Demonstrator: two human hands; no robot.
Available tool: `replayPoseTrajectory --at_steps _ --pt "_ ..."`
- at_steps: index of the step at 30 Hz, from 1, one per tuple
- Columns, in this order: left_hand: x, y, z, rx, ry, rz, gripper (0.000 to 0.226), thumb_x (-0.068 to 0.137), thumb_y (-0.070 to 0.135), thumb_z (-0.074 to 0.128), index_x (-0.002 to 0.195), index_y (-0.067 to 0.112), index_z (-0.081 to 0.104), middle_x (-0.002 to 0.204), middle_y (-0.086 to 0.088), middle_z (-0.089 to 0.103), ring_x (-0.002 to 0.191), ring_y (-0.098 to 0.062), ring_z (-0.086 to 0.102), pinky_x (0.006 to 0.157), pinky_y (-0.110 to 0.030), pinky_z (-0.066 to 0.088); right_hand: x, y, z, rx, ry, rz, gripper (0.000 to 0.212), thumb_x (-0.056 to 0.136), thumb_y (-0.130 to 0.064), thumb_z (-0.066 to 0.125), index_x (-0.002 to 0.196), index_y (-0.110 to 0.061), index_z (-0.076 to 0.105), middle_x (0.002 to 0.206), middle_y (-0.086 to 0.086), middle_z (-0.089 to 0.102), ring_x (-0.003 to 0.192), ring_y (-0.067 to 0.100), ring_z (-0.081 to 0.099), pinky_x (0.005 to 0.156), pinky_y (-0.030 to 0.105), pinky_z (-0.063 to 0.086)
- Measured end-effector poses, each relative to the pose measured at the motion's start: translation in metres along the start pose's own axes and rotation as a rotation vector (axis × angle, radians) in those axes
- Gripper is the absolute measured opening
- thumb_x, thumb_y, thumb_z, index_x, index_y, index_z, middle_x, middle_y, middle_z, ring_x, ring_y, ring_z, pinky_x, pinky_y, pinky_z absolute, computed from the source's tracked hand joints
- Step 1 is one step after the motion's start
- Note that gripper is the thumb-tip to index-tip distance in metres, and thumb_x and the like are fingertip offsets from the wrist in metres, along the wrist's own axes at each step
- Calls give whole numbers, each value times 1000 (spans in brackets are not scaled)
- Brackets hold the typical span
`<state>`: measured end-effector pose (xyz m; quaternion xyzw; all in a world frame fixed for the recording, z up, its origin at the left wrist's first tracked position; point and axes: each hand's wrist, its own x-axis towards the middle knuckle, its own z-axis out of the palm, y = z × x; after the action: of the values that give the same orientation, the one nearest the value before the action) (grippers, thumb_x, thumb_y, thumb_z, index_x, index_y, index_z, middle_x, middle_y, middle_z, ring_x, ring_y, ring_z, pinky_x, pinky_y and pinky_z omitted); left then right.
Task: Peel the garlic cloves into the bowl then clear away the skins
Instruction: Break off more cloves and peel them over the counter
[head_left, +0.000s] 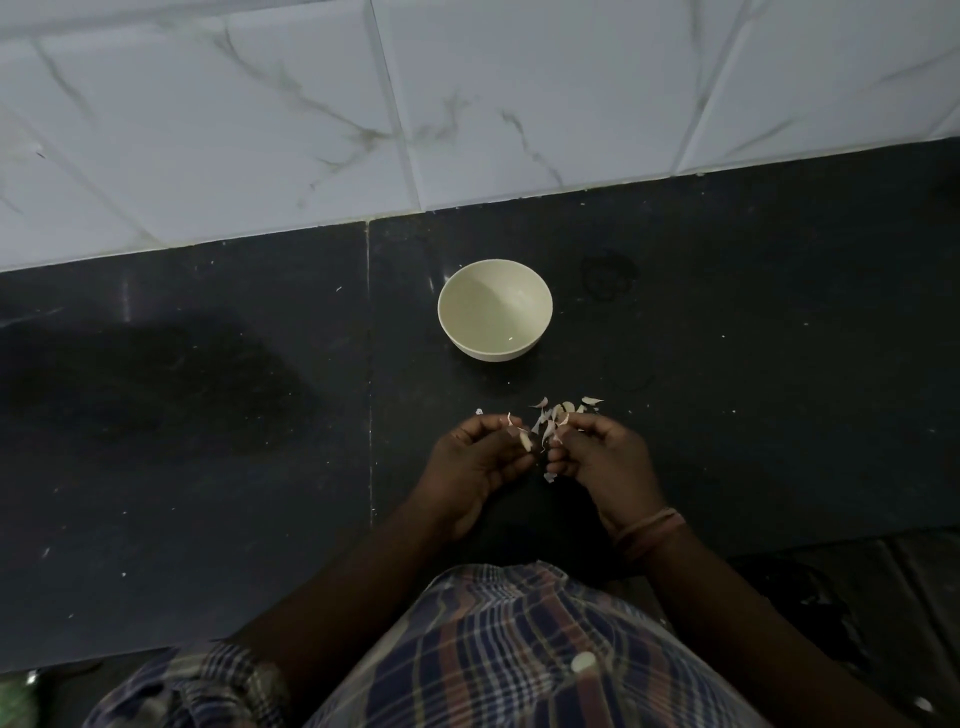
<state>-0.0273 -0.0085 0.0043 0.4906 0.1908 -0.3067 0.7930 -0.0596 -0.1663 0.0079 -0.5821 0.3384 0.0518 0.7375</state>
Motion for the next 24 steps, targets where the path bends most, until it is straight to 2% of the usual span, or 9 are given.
replayPoseTrajectory --at_steps 3,5,7,10,14,16,20,24 --pt "2 -3 1 -22 13 -22 11 96 3 63 106 5 68 102 -16 74 92 -22 73 79 -32 61 8 -1 -6 -85 117 -46 17 99 2 56 114 0 64 91 19 72 71 20 70 67 26 62" --pt "2 -3 1 -52 28 -22 15 95 0 63 109 4 66 102 -17 73 92 -24 74 77 -32 61 12 0 -7 -126 143 -60 22 100 -2 56 120 -3 63 95 14 72 80 20 73 80 35 63" --pt "2 -2 2 -68 40 -22 19 96 -1 62 115 2 64 103 -18 73 92 -24 74 76 -31 61 10 2 -5 -202 161 -95 24 100 -8 58 124 -8 64 98 7 72 81 15 73 85 39 62" --pt "-1 -1 5 -50 43 -15 16 97 1 60 112 2 65 97 -14 75 86 -19 75 72 -28 61 -4 -2 0 -354 112 -235 16 98 -16 62 112 -19 68 96 0 72 74 12 72 72 31 61" --pt "-1 -4 5 -16 35 42 13 95 -2 61 105 3 68 92 -11 75 86 -19 73 80 -29 61 -13 5 10 -360 -78 -279 17 94 -12 69 111 -12 71 98 3 74 83 15 73 67 23 59" --pt "-1 -5 5 -15 40 51 13 94 -3 62 103 3 68 92 -12 74 86 -20 73 81 -29 61 -12 9 11 -340 -70 -290 15 93 -6 69 108 -6 72 96 6 75 82 18 73 65 23 58" --pt "-5 -7 6 -58 30 56 12 97 1 59 106 1 68 90 -12 74 87 -20 72 79 -28 61 -8 11 8 -312 -74 -291 13 93 -1 66 104 -3 74 91 8 76 73 12 71 64 20 56" --pt "-4 -7 5 -58 53 53 12 96 -2 60 105 0 67 89 -13 73 83 -18 72 78 -27 62 -7 15 9 -235 -30 -269 14 91 1 68 103 -3 73 93 9 75 77 15 72 65 20 56"
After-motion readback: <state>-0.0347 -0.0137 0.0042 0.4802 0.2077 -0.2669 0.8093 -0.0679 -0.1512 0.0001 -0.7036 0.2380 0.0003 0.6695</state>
